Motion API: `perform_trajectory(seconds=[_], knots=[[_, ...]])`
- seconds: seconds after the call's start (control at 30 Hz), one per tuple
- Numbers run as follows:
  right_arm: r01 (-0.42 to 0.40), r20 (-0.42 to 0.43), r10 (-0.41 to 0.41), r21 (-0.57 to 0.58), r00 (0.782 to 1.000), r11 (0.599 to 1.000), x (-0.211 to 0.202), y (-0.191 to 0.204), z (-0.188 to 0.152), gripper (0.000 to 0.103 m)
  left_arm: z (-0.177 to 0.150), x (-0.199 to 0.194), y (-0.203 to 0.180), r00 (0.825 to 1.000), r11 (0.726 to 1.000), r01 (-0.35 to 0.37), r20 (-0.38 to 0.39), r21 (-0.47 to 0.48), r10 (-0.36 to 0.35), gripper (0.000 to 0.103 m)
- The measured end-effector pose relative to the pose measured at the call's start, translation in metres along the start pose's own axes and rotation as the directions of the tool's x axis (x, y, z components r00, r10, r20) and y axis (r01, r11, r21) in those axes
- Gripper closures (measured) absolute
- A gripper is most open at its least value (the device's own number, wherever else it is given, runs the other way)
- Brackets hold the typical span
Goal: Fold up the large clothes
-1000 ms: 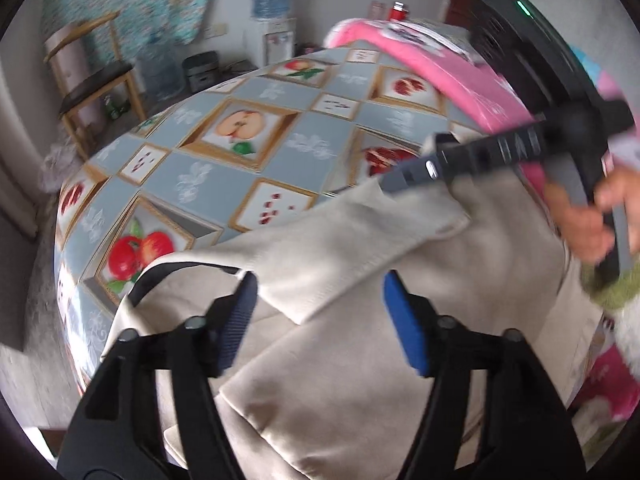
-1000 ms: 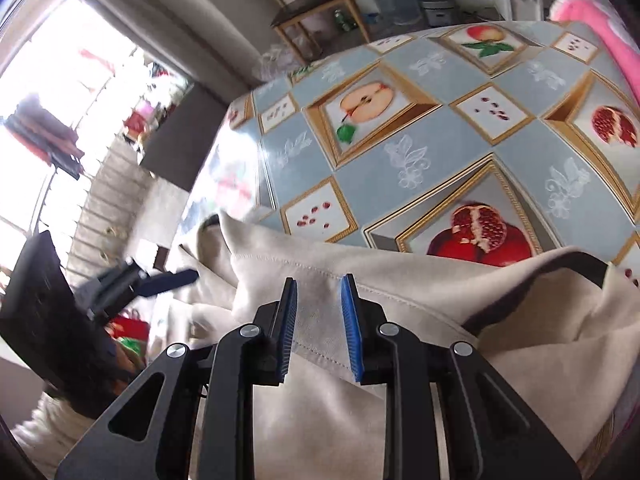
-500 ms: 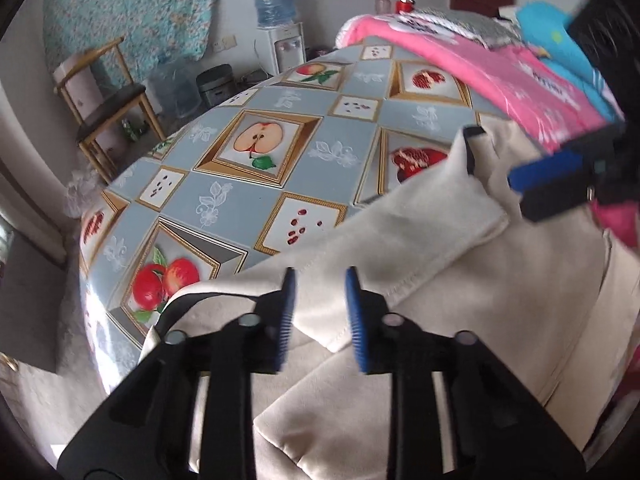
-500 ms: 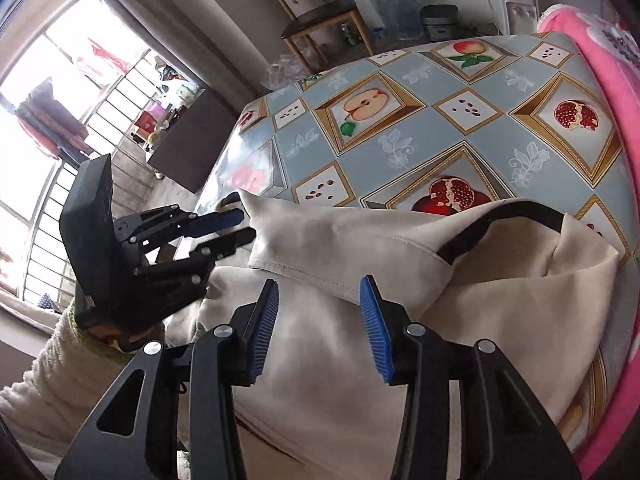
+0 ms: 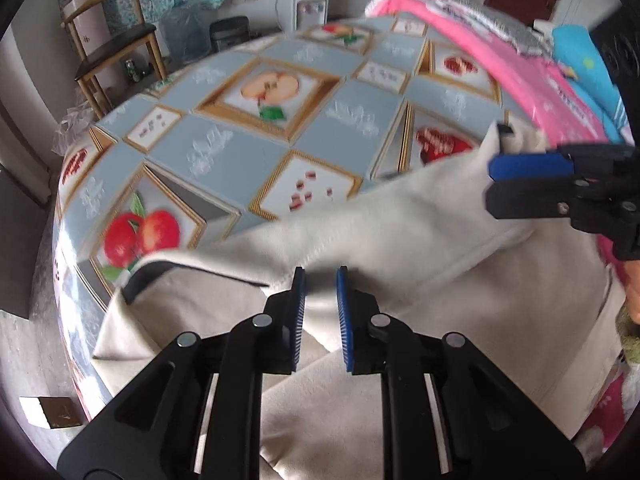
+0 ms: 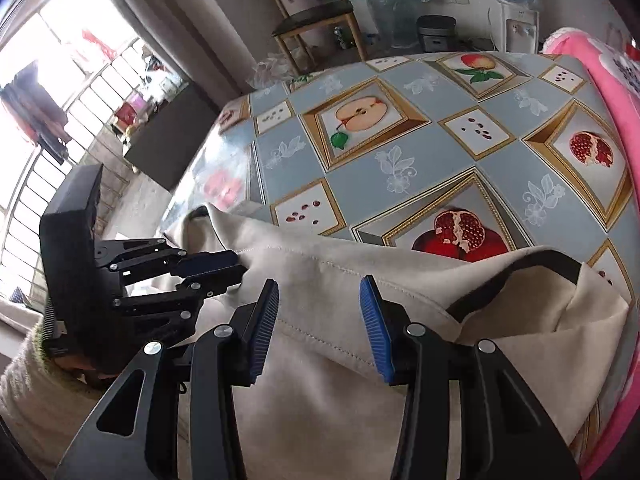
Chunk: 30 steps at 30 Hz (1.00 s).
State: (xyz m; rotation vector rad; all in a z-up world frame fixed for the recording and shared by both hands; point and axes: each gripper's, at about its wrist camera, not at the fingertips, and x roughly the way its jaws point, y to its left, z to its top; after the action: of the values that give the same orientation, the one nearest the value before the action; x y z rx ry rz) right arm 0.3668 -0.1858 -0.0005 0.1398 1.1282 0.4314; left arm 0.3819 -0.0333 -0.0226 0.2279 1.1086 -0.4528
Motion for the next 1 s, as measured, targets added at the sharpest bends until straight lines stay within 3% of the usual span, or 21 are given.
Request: perform_trajectory(seconds=[0.1,0.17,0.2,0.27,0.37,0.5,0.57,0.7,0.83,0.9,0.97,1.0], knots=[[0.056,-0.124,-0.061,-0.045,0.990,0.997,0.042,-0.001,-0.018,0.060,-0.009,0.001,0.000,1.000,1.000,0.013,0.002,0.003,-0.013,0.088],[0.070,-0.098,-0.080,-0.095,0.992,0.993,0.038,0.003,-0.023,0.061,-0.011,-0.002,0.004,0.999,0.999,0.041,0.006,-0.019,-0.041,0.088],[0.064,-0.109,-0.071,-0.066,0.992,0.996,0.034,0.000,-0.023,0.061,-0.011,-0.006,0.007,0.998,0.998,0.057,0.019,-0.027,-0.056,0.088],[0.009,-0.102,-0.008,0.001,0.995,1.000,0.022,-0.009,-0.021,0.061,-0.009,-0.017,0.008,0.995,0.996,0.079,0.065,-0.028,-0.077,0.088],[-0.067,-0.024,0.071,0.122,0.997,0.990,-0.011,-0.034,-0.022,0.061,-0.002,-0.029,0.005,0.986,0.993,0.116,0.124,-0.008,-0.114,0.088],[-0.150,0.012,0.153,0.298,0.988,0.943,-0.032,-0.069,-0.031,0.061,0.008,-0.019,-0.006,0.987,0.993,0.116,0.113,0.020,-0.117,0.088],[-0.186,-0.013,0.204,0.360,0.979,0.914,-0.027,-0.080,-0.039,0.061,0.008,-0.008,-0.011,0.990,0.994,0.104,0.088,0.029,-0.106,0.088],[-0.173,-0.094,0.231,0.418,0.968,0.892,-0.002,-0.086,-0.056,0.061,0.002,0.012,-0.010,0.994,0.995,0.101,0.033,0.005,-0.101,0.088],[-0.217,-0.084,0.280,0.439,0.956,0.872,0.020,-0.085,-0.055,0.061,-0.003,0.017,-0.009,0.994,0.995,0.103,0.036,-0.009,-0.102,0.088],[-0.200,-0.075,0.255,0.427,0.964,0.882,0.025,-0.084,-0.047,0.069,-0.001,0.018,-0.009,0.995,0.995,0.097,0.036,-0.007,-0.097,0.088],[-0.173,-0.072,0.218,0.394,0.973,0.903,0.027,-0.081,-0.040,0.085,0.001,0.019,-0.011,0.996,0.997,0.080,0.043,0.002,-0.080,0.087],[-0.157,-0.069,0.196,0.373,0.978,0.915,0.027,-0.077,-0.036,0.087,0.002,0.020,-0.011,0.996,0.997,0.072,0.047,0.006,-0.072,0.086]])
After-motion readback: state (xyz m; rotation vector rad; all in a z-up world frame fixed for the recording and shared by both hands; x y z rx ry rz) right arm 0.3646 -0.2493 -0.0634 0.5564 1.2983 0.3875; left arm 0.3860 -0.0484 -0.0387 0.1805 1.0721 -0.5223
